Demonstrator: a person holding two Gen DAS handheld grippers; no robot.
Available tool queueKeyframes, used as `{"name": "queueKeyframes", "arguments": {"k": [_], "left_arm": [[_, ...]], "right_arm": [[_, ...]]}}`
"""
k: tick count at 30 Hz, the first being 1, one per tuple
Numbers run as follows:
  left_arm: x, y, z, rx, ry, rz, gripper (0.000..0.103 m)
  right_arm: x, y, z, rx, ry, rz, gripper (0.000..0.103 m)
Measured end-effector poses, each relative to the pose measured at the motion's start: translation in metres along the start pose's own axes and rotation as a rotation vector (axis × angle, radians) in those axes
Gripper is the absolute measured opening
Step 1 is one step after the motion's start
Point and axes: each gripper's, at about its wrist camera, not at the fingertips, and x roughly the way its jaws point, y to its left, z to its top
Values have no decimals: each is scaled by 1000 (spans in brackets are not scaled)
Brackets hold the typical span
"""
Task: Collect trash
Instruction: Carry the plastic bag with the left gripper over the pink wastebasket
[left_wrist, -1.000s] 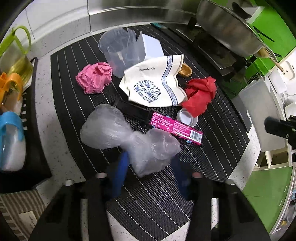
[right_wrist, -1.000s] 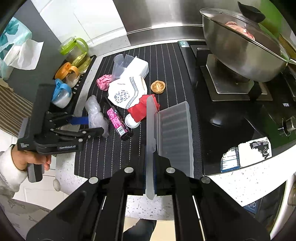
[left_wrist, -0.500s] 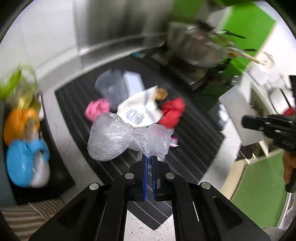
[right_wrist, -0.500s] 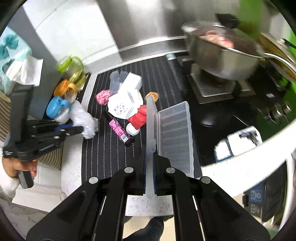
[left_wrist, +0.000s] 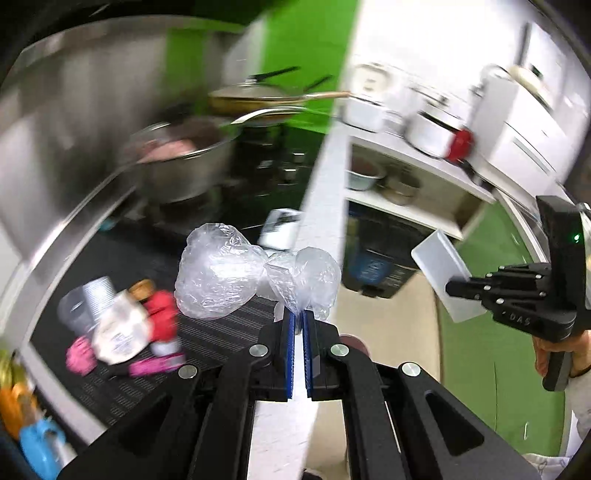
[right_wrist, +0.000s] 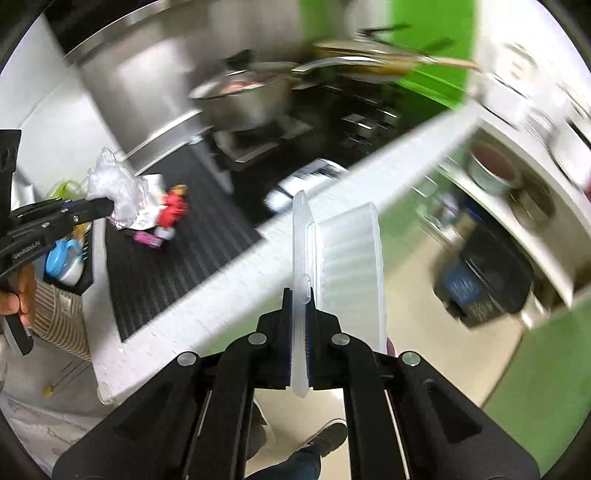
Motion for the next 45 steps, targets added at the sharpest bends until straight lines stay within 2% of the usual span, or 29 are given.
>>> {"name": "queueKeyframes", "arguments": {"k": [6, 9, 14, 21, 24, 31, 37, 40, 41, 42, 43, 44, 45], "left_arm": [[64, -70, -4, 70, 51, -72, 4], [109, -103, -19, 81, 97, -82, 4], [186, -132, -43, 80, 164, -87, 4], [303, -146, -94, 108, 274, -110, 4], [367, -146, -127, 134, 329, -134, 4], [480, -145, -195, 188, 432, -161, 4], [534, -134, -225, 193, 494, -159, 4], [541, -131, -229, 183, 498, -154, 18], [542, -131, -230, 184, 498, -148, 38], [541, -129, -231, 181, 491, -143, 71], [539, -127, -230, 162, 475, -153, 86], [537, -125, -229, 151, 456, -158, 95], [536, -124, -228, 151, 452, -151, 95]], "right_arm": [[3, -67, -45, 88, 23, -29, 5], [24, -107, -66, 113, 54, -21, 5], [70, -160, -92, 132, 109, -6, 5], [159, -205, -136, 159, 161, -1, 5], [211, -217, -163, 167, 178, -6, 5], [304, -241, -217, 211, 216, -12, 5], [346, -257, -244, 239, 244, -11, 5], [354, -259, -251, 247, 252, -6, 5], [355, -258, -253, 247, 253, -6, 5], [356, -258, -253, 248, 254, -5, 5], [358, -258, -253, 249, 254, -2, 5], [359, -258, -252, 248, 252, -1, 5], [359, -259, -251, 247, 251, 0, 5]]}}
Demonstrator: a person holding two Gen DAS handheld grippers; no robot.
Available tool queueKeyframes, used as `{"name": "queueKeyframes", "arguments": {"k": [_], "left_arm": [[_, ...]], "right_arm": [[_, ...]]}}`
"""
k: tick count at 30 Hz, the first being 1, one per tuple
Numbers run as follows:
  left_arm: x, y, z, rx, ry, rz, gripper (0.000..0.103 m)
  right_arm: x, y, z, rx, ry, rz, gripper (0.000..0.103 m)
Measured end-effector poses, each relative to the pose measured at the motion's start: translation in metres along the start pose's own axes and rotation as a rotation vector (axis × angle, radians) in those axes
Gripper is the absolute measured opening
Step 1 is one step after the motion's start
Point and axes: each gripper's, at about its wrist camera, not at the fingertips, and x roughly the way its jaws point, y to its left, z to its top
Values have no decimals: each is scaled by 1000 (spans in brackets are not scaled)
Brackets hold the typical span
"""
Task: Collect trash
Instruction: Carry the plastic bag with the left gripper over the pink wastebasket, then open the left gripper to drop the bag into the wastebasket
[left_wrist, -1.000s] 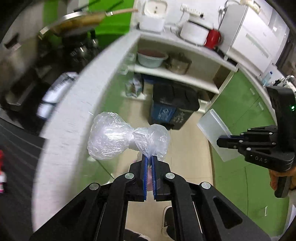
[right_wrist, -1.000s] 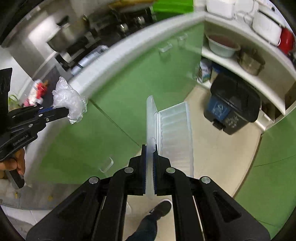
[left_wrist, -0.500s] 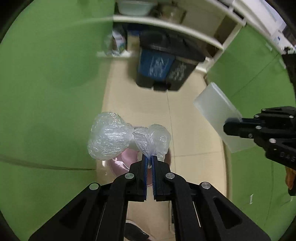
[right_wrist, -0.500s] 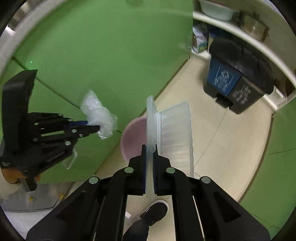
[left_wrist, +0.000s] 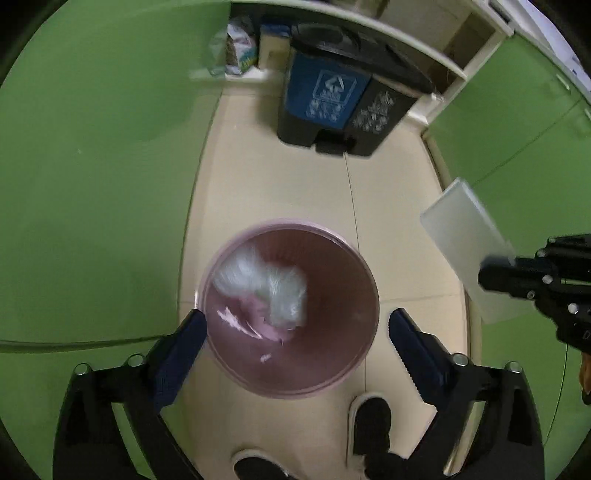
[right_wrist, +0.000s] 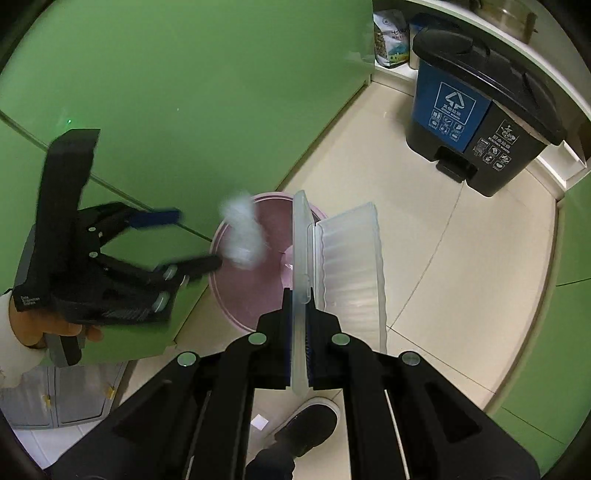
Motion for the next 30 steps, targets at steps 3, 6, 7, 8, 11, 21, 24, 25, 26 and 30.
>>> {"name": "queueKeyframes", "arguments": {"k": [3, 6, 7, 8, 11, 21, 24, 25, 26, 30], "left_arm": [[2, 2, -2, -6, 16, 2, 95], [0, 4, -3, -7, 13, 9, 95], [-1, 6, -3, -12, 11, 12, 95], [-1, 8, -3, -15, 10, 16, 95], [-6, 15, -8, -25, 6, 24, 96], [-30, 32, -36, -61, -6, 61, 96], [-33, 38, -39, -80, -10, 63, 96], [-33, 40, -38, -84, -12, 63, 96], [-33, 40, -38, -86, -13, 63, 96], [-33, 40, -37, -86, -20, 63, 96]], "right_arm": [[3, 2, 4, -6, -4, 5, 5], [7, 4, 9, -16, -5, 11, 5], [8, 6, 10, -20, -5, 13, 5], [8, 8, 10, -24, -5, 16, 5], [13, 13, 13, -38, -4, 29, 5], [39, 31, 31, -92, 12, 76, 5], [45, 33, 34, -97, 23, 65, 9], [47, 31, 35, -92, 33, 55, 25], [48, 29, 35, -85, 36, 45, 42], [40, 23, 32, -54, -9, -7, 96]]}}
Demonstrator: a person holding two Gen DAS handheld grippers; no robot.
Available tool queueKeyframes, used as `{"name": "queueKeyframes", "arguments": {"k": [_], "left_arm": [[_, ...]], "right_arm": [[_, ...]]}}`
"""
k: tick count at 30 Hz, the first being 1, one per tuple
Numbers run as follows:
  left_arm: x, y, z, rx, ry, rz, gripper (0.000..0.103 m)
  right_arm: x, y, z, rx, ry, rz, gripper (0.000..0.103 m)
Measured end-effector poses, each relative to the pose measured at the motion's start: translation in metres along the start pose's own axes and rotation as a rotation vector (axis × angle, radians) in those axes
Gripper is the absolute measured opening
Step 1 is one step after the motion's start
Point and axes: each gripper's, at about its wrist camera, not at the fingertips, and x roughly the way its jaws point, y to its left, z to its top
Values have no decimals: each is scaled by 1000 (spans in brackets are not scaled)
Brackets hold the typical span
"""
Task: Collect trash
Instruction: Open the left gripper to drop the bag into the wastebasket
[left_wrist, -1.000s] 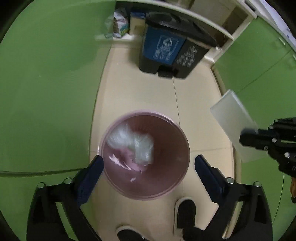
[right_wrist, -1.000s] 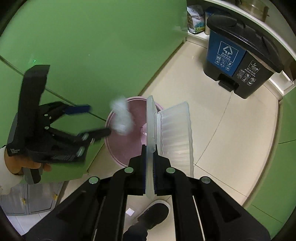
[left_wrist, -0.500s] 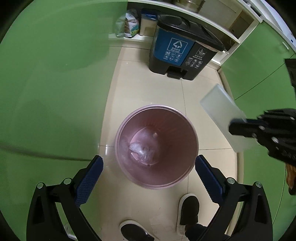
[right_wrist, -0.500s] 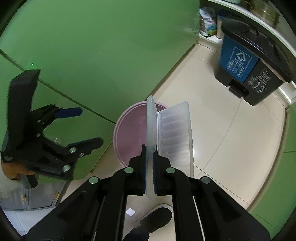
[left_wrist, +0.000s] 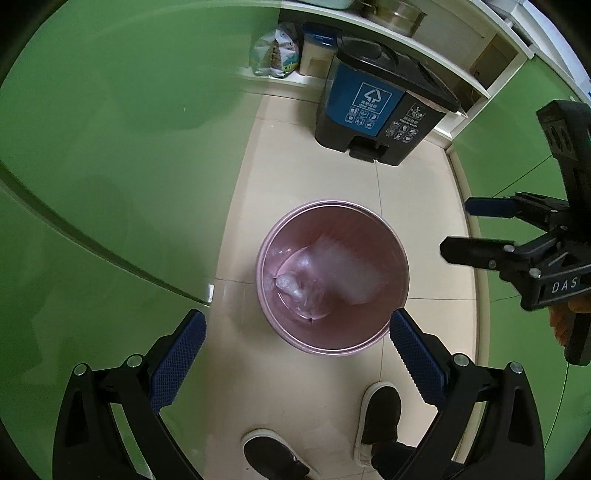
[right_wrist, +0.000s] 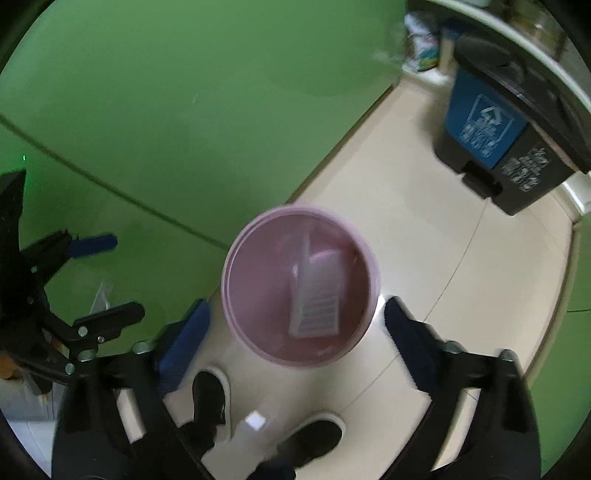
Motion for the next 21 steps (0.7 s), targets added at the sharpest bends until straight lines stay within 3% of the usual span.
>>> {"name": "queueKeyframes", "arguments": {"k": [11, 15, 21], "left_arm": [[-17, -14, 2, 30, 8, 0, 96], [-47, -28, 8, 40, -3, -6, 96], [-125, -54, 15, 47, -25, -11, 96]], "right_arm": [[-28, -9, -16, 53, 14, -63, 97], [-67, -4, -19, 76, 4, -78, 97], [-159, 14, -21, 81, -31, -94, 97]]}}
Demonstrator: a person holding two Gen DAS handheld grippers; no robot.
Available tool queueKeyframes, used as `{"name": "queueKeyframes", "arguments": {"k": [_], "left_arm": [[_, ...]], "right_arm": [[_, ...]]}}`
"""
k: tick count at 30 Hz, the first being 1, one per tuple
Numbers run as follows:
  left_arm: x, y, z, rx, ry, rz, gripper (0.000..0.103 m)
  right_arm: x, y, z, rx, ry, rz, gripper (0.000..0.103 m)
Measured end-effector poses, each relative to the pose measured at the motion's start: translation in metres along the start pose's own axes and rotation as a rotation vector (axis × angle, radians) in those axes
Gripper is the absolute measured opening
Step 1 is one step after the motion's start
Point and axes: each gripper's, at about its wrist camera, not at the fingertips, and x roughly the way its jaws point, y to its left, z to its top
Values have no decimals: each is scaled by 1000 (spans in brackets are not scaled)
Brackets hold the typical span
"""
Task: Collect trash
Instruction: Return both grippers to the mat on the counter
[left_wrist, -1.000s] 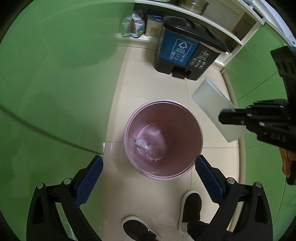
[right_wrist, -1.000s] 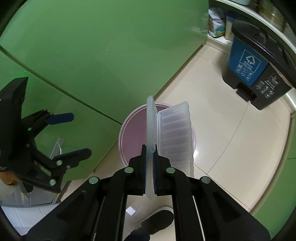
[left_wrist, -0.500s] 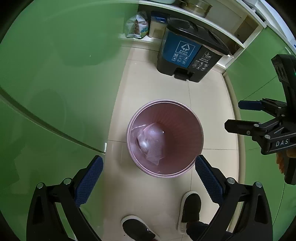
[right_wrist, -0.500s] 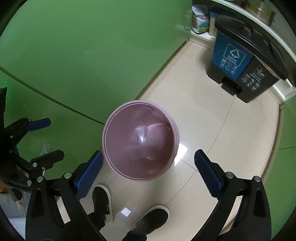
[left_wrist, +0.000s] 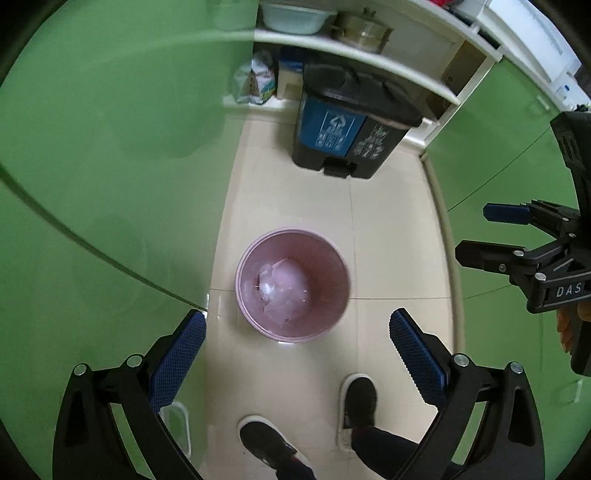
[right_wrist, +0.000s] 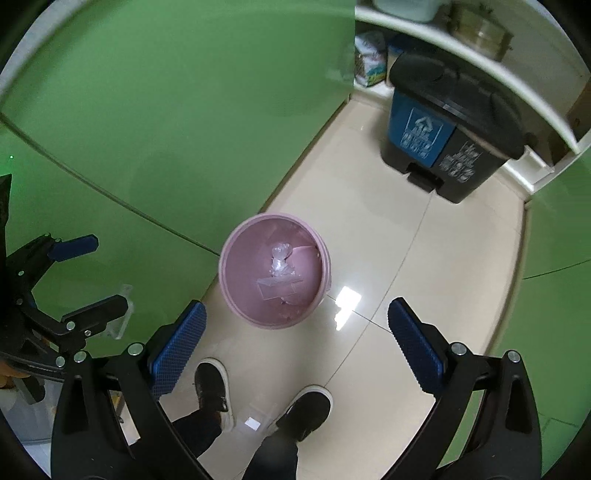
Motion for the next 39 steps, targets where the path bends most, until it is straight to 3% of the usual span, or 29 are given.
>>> {"name": "queueKeyframes", "arguments": {"k": [12, 17, 23, 31, 39], "left_arm": [[-212, -36, 9, -93, -113, 78, 96], [-280, -27, -2, -180, -175, 141, 96], [-344, 13, -38, -311, -232, 234, 96], [-413, 92, -108, -473, -273, 369, 96], [-445, 158, -138, -513, -290, 408, 96]], "right_arm": [[-223, 46, 11, -141, -119, 6, 98], [-279, 81, 21, -232, -175, 55, 99], [-311, 152, 39, -375, -224, 151, 99], [-319, 256, 57, -489, -258, 257, 99], [-307, 346, 77, -577, -272, 294, 99]]}}
